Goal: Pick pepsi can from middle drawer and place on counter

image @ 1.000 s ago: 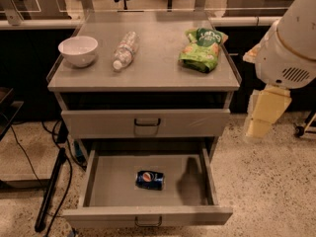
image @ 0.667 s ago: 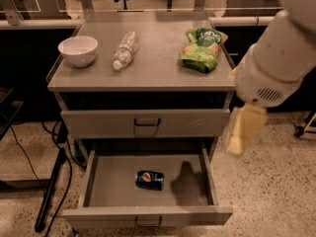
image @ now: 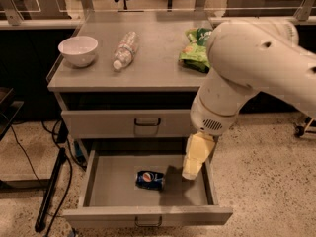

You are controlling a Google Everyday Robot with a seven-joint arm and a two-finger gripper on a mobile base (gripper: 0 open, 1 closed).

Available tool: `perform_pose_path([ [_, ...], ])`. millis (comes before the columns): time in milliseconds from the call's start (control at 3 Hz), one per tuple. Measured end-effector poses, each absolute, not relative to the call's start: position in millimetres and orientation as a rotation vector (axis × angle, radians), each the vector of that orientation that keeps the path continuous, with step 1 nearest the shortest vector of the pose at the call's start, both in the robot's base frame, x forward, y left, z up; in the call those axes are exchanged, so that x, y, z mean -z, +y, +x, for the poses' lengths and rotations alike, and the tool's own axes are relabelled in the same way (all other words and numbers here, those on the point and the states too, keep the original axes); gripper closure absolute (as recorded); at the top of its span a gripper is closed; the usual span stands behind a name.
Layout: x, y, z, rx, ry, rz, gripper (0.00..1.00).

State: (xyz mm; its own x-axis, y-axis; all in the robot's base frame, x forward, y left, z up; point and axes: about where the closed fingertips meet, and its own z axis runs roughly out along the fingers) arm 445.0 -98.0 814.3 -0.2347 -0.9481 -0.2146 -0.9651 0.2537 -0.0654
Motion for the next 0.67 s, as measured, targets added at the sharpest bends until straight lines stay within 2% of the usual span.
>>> perform_pose_path([
  [333,-808,-94,446,-0.134,2.324,-1.787,0.00],
  [667,-782,-85,447,-0.229,2.351,-1.736,0.00],
])
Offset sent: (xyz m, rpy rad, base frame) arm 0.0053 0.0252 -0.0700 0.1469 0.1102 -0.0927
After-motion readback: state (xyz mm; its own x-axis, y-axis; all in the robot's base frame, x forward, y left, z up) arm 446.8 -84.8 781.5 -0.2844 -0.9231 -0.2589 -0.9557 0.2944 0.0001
